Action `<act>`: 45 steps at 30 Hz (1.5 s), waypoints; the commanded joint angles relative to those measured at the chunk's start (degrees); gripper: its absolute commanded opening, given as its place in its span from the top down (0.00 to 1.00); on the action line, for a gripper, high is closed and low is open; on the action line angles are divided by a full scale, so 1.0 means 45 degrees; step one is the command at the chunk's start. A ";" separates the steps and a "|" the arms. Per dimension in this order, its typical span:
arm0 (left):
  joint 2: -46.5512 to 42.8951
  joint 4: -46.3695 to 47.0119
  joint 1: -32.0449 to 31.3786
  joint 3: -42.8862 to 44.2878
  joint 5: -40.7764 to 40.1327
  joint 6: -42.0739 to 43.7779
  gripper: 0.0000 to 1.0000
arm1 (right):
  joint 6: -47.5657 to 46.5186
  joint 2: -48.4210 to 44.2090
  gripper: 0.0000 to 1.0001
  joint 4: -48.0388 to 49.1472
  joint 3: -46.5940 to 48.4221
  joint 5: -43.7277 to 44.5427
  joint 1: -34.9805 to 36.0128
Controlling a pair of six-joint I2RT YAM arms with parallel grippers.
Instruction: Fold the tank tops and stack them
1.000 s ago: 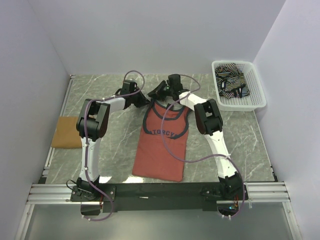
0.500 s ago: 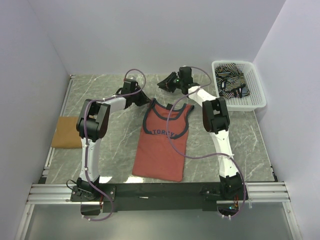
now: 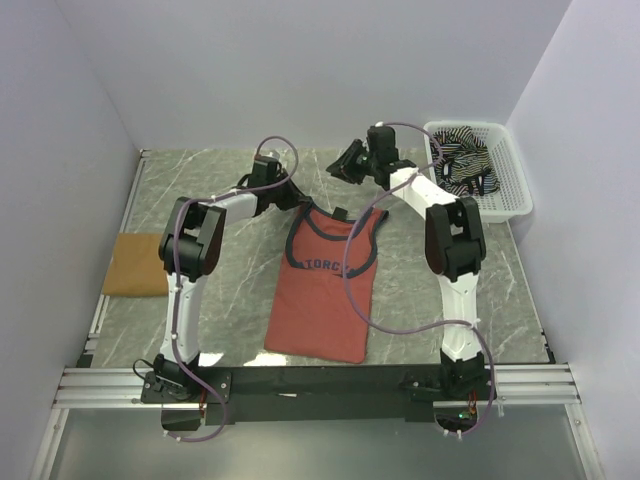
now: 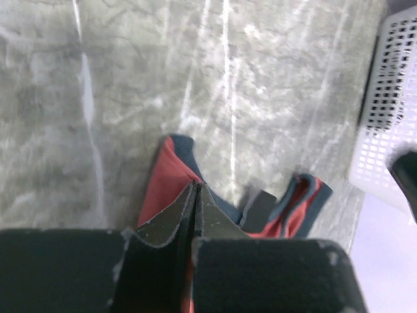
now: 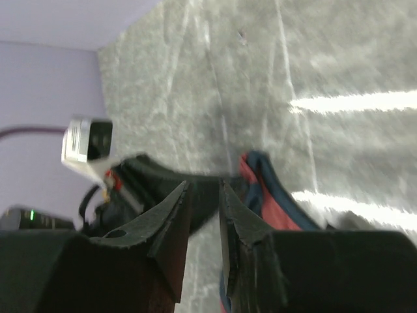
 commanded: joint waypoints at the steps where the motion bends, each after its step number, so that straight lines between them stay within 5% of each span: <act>1: 0.0630 -0.0080 0.0077 0.0628 -0.0119 0.0143 0.94 | -0.1127 -0.1485 0.69 -0.0885 -0.0815 0.0746 -0.0050; 15: 0.1493 -0.0979 0.1034 0.1469 -0.1369 -0.0580 0.95 | -0.2574 -0.6115 0.60 -0.2254 -0.6577 0.4633 -0.0479; 26: 0.0360 0.1363 0.0722 0.2016 0.0583 0.0670 0.67 | -0.3082 -0.4986 0.57 -0.1749 -0.5937 0.5319 -0.1592; 30: -0.0285 0.1405 0.0332 0.2229 0.0642 0.0904 0.64 | -0.3141 -0.4009 0.57 -0.1745 -0.5020 0.5026 -0.1671; 45: 0.2485 0.1932 -0.2149 0.4963 0.1853 0.0378 0.82 | -0.1228 -0.2093 0.62 -0.0205 -0.4372 0.4381 -0.1886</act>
